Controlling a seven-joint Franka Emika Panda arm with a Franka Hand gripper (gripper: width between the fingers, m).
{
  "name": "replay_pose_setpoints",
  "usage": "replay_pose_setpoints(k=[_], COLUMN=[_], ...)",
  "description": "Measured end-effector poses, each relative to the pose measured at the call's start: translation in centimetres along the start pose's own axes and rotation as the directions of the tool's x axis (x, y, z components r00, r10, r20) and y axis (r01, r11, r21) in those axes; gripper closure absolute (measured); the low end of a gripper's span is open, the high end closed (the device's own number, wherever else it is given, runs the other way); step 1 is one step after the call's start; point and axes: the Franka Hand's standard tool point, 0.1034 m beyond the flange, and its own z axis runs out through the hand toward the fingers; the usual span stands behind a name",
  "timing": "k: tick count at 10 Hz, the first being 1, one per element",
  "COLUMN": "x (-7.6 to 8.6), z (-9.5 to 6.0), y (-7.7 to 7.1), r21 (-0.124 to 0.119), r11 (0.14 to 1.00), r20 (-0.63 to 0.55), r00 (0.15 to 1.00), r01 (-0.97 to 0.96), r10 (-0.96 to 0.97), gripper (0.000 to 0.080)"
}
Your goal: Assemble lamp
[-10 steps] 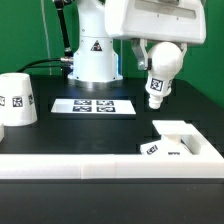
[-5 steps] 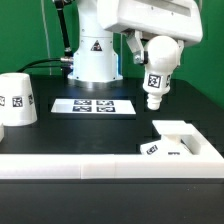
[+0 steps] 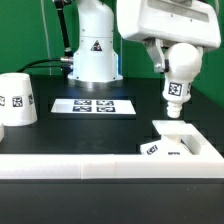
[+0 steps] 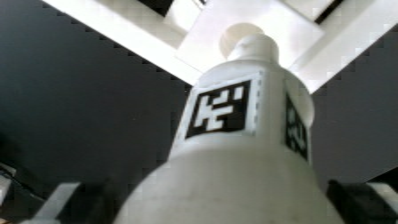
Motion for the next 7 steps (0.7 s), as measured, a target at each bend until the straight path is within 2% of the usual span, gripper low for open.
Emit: replay_pose_setpoints(k=[3, 7], x=[-0.1, -1.1], z=[0.4, 1.3], y=[0.2, 0.0], r21=[-0.001, 0.005], r11=[1.0, 1.0], r20=[0.001, 0.016], r00=[1.0, 1.0], r01=[0.011, 0.014], r10=[-0.011, -0.014], gripper=[0.0222, 0.0222])
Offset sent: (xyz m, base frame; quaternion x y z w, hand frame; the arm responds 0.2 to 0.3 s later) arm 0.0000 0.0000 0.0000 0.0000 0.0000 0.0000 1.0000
